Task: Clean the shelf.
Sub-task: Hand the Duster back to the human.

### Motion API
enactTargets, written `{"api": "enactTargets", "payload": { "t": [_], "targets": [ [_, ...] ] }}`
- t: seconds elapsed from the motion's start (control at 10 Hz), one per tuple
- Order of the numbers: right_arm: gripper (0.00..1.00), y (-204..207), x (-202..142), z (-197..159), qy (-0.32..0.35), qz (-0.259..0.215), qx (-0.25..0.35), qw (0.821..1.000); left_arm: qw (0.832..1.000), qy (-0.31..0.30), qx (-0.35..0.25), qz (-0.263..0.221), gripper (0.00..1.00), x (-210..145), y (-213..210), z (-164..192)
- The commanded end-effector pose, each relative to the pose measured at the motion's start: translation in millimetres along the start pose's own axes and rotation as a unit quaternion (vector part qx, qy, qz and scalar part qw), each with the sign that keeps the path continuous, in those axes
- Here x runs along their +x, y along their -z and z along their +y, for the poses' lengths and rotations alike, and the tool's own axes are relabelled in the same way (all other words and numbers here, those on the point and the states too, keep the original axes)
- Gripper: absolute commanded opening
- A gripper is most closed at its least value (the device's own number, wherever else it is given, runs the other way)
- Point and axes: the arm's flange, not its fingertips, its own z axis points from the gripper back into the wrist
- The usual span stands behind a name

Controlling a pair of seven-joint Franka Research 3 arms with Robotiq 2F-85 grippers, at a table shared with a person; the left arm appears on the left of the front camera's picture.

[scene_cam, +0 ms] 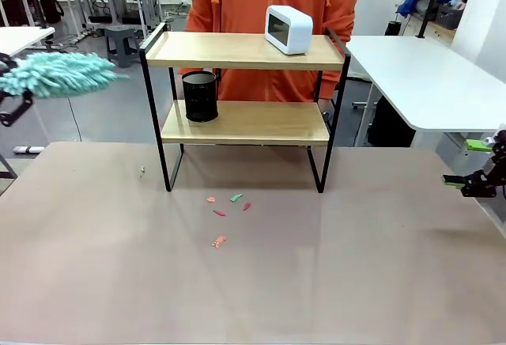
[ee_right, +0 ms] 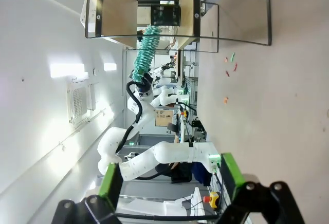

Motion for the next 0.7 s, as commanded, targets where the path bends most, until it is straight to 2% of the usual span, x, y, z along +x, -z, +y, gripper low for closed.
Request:
{"api": "enactTargets", "payload": {
  "t": [0.0,0.1,0.2,0.6],
  "targets": [
    [1.0,-0.9,0.6,3.3,-0.003,0.008,-0.001,1.0,0.999,-0.034,0.029,-0.008,0.16,1.0,10.9,-1.2],
    [1.0,-0.9,0.6,3.3,-0.003,0.008,-0.001,1.0,0.998,-0.049,0.036,-0.019,0.16,4.1,15.6,-2.4],
    [1.0,-0.9,0.6,3.3,-0.003,0.008,-0.001,1.0,1.0,-0.019,0.016,0.002,0.16,-1.6,11.2,5.9],
    [1.0,-0.9,0.6,3.3,-0.003,0.008,-0.001,1.0,1.0,-0.019,0.016,0.002,0.16,-1.6,11.2,5.9]
  ]
}}
